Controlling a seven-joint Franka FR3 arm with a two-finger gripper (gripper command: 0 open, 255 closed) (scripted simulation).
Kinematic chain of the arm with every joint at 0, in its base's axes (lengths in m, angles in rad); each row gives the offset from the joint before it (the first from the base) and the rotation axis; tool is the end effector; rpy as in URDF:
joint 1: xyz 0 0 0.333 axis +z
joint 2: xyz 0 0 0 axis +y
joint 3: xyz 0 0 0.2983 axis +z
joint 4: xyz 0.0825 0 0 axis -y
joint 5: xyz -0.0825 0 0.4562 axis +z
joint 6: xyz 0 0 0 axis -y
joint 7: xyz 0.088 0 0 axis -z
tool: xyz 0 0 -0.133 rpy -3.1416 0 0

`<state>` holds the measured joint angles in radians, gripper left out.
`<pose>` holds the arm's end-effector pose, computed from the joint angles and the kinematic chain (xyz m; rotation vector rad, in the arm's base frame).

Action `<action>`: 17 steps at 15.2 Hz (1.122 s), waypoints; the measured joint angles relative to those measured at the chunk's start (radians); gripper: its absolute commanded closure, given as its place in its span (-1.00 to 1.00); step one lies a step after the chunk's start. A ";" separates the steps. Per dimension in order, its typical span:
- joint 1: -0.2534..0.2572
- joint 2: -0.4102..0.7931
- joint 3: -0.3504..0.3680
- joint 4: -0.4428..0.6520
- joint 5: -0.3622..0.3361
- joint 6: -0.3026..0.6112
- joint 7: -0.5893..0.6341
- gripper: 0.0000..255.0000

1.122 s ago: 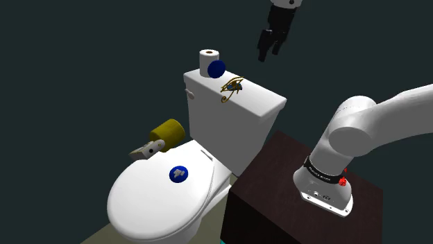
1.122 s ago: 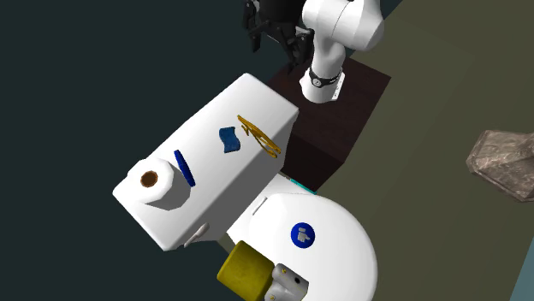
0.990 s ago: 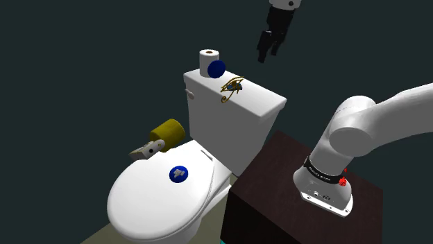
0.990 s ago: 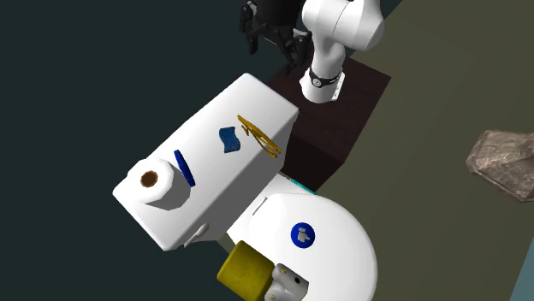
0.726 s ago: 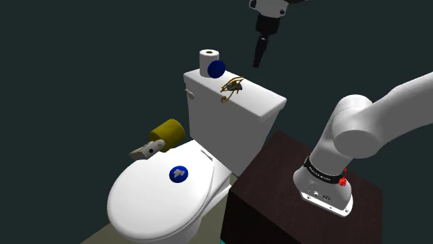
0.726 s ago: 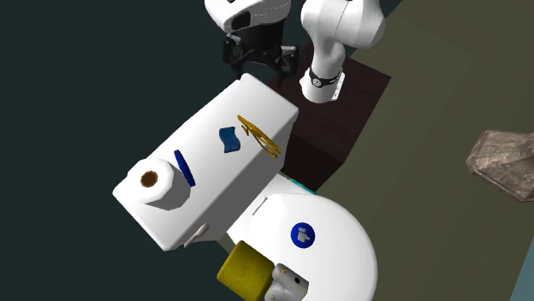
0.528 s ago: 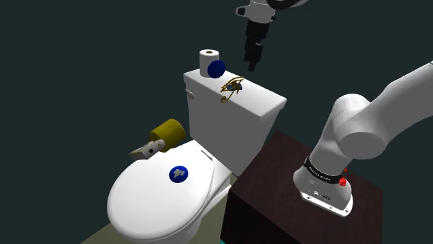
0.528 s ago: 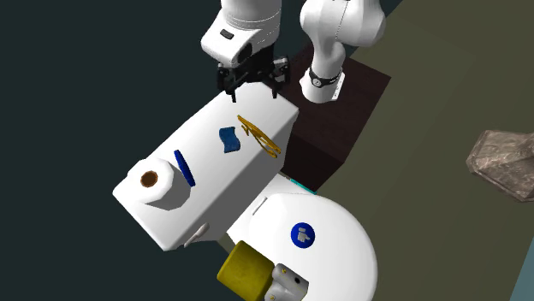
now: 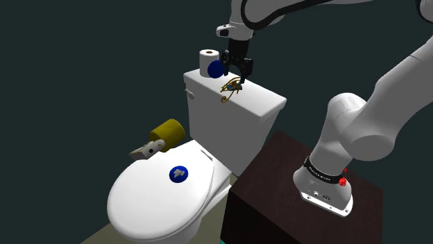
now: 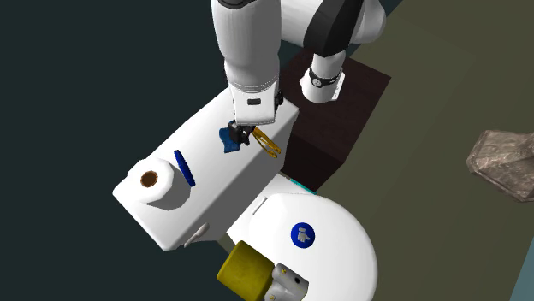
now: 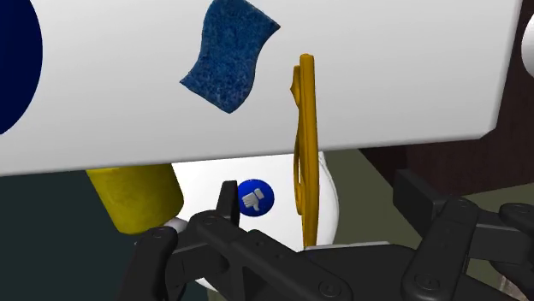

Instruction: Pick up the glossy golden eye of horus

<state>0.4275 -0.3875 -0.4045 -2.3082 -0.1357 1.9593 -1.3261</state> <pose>0.5171 0.0013 0.4153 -2.3680 -2.0480 -0.0391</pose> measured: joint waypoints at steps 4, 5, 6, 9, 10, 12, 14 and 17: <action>0.004 0.019 -0.009 -0.043 0.001 0.060 -0.015 -1.00; 0.004 0.023 -0.010 -0.049 0.001 0.070 -0.016 -1.00; 0.004 0.025 -0.012 -0.052 0.001 0.075 -0.018 1.00; 0.004 0.028 -0.013 -0.054 0.002 0.080 -0.020 1.00; 0.004 0.028 -0.013 -0.054 0.002 0.081 -0.020 1.00; 0.004 0.028 -0.013 -0.054 0.002 0.081 -0.020 1.00; 0.004 0.028 -0.013 -0.054 0.002 0.081 -0.020 1.00; 0.004 0.024 -0.012 -0.051 0.001 0.074 -0.019 1.00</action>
<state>0.4314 -0.3634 -0.4165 -2.3593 -0.1346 2.0334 -1.3449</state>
